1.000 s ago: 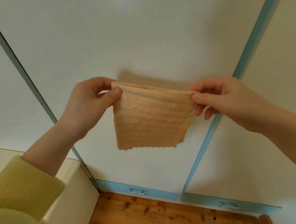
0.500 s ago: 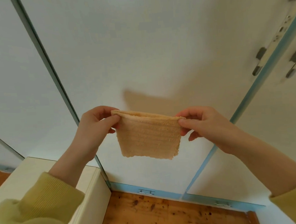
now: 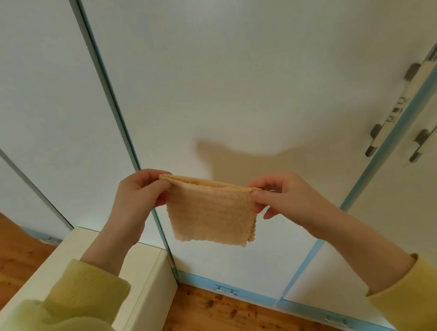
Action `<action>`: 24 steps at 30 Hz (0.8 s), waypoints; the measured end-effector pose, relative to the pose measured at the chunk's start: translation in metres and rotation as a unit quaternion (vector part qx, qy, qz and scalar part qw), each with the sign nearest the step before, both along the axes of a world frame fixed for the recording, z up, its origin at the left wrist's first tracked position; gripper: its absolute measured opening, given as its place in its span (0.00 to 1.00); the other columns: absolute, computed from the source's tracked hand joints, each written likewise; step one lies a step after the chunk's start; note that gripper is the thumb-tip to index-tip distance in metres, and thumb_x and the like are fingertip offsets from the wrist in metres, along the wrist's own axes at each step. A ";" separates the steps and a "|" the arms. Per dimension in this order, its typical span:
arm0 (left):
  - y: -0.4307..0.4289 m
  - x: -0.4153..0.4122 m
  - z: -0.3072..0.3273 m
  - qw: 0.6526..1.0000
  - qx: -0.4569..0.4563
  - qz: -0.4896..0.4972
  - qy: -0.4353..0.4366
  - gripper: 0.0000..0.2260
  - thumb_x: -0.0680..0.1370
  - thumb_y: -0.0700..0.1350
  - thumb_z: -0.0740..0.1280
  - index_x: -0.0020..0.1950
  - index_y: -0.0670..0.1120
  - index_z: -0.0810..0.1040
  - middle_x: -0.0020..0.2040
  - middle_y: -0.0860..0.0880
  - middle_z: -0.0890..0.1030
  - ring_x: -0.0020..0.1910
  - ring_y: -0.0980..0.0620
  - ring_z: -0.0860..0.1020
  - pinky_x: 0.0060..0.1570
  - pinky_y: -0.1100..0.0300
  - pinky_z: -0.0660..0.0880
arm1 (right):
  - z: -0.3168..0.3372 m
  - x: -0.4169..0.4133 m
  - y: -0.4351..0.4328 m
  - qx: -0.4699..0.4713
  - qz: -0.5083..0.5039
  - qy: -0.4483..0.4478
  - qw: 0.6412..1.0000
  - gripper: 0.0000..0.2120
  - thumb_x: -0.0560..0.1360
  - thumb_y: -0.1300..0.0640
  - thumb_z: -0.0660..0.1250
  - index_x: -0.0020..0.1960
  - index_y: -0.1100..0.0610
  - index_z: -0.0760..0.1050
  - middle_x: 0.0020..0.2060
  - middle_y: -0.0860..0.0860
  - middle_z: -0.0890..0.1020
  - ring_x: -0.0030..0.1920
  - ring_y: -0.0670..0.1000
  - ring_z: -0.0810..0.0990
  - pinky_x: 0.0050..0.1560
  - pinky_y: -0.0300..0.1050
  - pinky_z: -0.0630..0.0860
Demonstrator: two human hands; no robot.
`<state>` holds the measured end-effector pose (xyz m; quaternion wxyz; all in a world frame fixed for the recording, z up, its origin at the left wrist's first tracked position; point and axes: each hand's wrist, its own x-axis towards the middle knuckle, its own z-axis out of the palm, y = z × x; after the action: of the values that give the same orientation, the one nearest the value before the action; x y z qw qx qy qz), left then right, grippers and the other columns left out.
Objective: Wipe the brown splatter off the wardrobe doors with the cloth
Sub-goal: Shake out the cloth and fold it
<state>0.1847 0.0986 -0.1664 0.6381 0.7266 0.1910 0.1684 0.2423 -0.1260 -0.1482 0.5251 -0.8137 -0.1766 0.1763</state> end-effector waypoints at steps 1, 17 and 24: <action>0.001 -0.002 0.003 1.000 0.001 0.005 -0.004 0.07 0.75 0.35 0.63 0.44 0.44 0.79 0.41 0.44 0.79 0.41 0.48 0.76 0.47 0.54 0.76 | 0.003 0.000 0.001 0.004 0.007 -0.001 1.000 0.07 0.74 0.63 0.63 0.48 0.57 0.79 0.37 0.52 0.80 0.35 0.44 0.79 0.35 0.34 0.77; 0.077 -0.004 -0.014 1.000 -0.011 0.002 -0.015 0.08 0.74 0.33 0.63 0.44 0.42 0.80 0.38 0.44 0.78 0.37 0.49 0.74 0.37 0.60 0.73 | -0.006 -0.007 0.078 -0.012 0.029 0.011 0.999 0.09 0.74 0.64 0.62 0.42 0.52 0.76 0.33 0.49 0.79 0.32 0.41 0.78 0.34 0.33 0.75; 0.161 0.003 -0.063 0.998 0.009 -0.066 0.014 0.08 0.74 0.33 0.63 0.42 0.43 0.80 0.39 0.43 0.78 0.38 0.48 0.74 0.39 0.58 0.73 | -0.060 -0.021 0.157 -0.029 -0.027 0.033 0.999 0.10 0.73 0.65 0.62 0.42 0.52 0.76 0.36 0.49 0.79 0.35 0.44 0.79 0.34 0.33 0.75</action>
<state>0.1875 0.2598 -0.2290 0.6389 0.7453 0.1503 0.1175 0.2210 0.0311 -0.2079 0.5116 -0.8265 -0.1319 0.1943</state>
